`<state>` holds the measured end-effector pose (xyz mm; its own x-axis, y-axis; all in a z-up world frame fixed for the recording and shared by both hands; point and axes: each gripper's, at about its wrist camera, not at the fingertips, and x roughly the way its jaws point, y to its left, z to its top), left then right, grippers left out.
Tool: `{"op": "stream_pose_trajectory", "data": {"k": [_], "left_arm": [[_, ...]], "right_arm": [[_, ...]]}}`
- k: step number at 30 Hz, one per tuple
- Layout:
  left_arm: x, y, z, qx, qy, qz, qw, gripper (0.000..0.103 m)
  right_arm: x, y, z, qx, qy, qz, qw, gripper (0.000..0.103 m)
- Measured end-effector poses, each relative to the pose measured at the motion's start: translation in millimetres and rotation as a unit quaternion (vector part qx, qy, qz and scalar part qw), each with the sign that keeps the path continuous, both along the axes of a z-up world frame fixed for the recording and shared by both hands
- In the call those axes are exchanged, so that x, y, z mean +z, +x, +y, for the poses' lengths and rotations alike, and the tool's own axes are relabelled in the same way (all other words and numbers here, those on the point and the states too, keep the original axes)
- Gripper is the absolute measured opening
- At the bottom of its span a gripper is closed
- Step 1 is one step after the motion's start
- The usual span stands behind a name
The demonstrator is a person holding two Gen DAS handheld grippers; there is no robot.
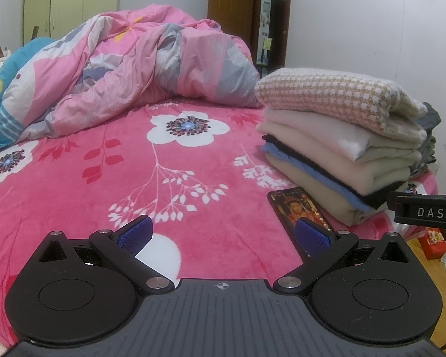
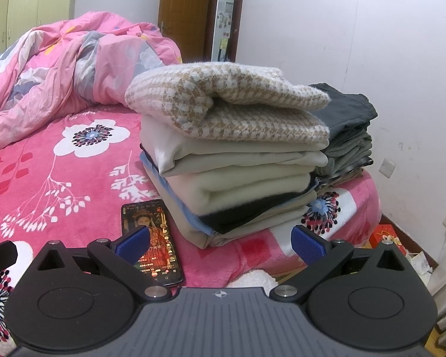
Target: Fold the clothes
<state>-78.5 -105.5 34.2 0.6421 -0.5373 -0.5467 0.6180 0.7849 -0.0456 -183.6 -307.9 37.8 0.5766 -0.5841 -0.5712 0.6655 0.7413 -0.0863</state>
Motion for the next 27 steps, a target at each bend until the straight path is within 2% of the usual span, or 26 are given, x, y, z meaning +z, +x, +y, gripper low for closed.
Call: {"op": "stream_pose_trajectory", "data": {"k": [27], "left_arm": [[-1.6, -1.0, -1.7, 0.000, 0.001, 0.003, 1.0000, 0.103]], "right_arm": [[-1.8, 0.8, 0.5, 0.000, 0.001, 0.001, 1.000, 0.103]]}}
